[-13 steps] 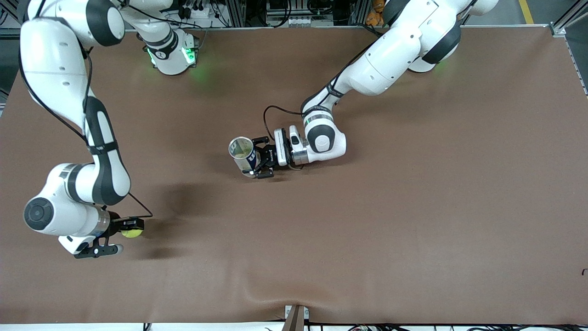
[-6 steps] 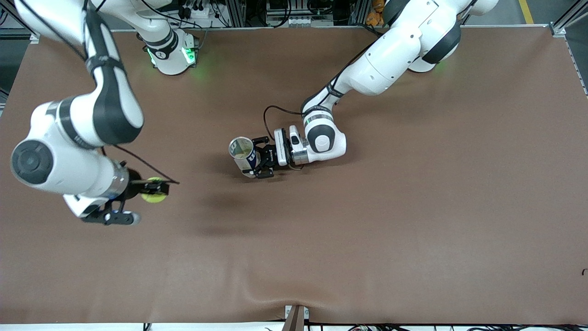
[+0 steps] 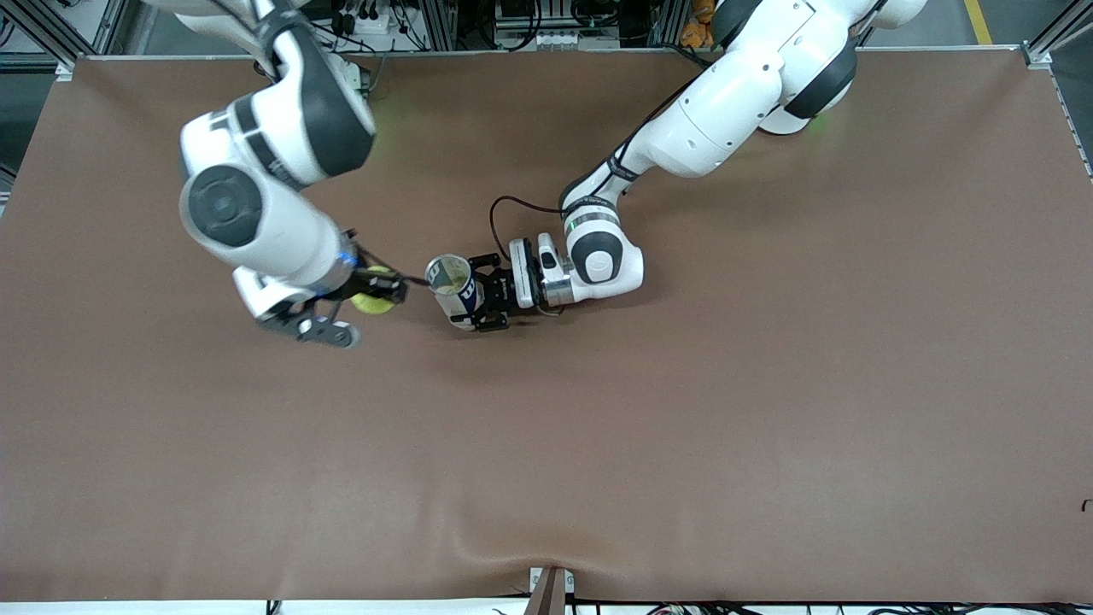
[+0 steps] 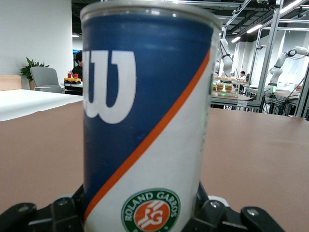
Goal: Insert tennis ball vertically with right arm
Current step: 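Carry the second ball with the right gripper over the can's rim, then open the right gripper to drop the second ball into the can, then lower the can upright onto the table with the left gripper while the right gripper withdraws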
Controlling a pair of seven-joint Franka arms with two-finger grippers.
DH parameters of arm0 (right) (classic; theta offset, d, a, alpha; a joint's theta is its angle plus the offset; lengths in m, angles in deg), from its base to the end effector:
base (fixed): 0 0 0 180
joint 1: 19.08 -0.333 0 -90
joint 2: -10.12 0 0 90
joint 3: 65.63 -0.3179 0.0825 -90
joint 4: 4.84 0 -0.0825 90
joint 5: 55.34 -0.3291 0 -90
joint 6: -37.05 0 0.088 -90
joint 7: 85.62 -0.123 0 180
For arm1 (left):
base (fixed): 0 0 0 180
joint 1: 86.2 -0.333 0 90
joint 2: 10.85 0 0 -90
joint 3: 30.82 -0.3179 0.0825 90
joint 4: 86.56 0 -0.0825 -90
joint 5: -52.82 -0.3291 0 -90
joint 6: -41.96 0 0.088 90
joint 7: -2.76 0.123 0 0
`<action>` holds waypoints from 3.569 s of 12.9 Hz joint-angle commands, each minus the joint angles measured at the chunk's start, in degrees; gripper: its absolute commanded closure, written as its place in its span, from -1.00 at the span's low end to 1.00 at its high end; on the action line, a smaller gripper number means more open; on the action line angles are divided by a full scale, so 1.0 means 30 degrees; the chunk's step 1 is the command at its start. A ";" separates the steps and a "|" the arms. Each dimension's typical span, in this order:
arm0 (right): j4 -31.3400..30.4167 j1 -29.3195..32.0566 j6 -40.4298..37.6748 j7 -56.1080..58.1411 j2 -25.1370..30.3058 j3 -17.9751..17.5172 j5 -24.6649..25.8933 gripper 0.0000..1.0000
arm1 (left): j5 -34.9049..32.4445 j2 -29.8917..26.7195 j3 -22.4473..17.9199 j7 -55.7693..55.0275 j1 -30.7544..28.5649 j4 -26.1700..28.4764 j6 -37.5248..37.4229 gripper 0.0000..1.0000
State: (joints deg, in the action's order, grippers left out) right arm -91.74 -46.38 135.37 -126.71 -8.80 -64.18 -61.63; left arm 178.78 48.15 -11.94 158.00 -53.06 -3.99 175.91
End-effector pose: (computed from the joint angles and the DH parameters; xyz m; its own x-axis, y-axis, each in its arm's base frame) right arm 0.5264 0.2704 0.4638 0.9457 -0.2814 -0.1628 -0.2832 -0.9590 0.0129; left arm 0.4538 -0.5314 0.1442 0.0994 -0.0775 0.9920 -0.9867 -0.1369 0.0882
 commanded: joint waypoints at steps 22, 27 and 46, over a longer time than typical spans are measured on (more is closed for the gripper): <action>-0.1093 -0.1802 0.0774 -0.3004 -0.1020 0.0307 -0.0627 -1.00 | 0.0553 -0.0010 -0.0084 0.0663 0.0262 0.0133 0.0378 -0.64; -0.1298 0.0921 -0.0045 0.0324 0.0592 0.0337 -0.0627 -1.00 | 0.0523 -0.0127 -0.0084 0.0547 0.0057 0.0280 0.0378 -1.00; -0.1357 1.0241 -0.3939 1.4722 0.6715 0.0016 0.1687 -1.00 | -0.2603 -0.5780 0.0092 -0.2233 -0.3572 0.7721 0.0320 -1.00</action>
State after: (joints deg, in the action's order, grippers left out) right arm -94.49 -17.61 125.14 -83.54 8.31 -62.12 -56.65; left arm 174.59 32.79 -12.18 153.54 -61.46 17.25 176.77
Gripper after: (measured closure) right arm 0.000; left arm 0.000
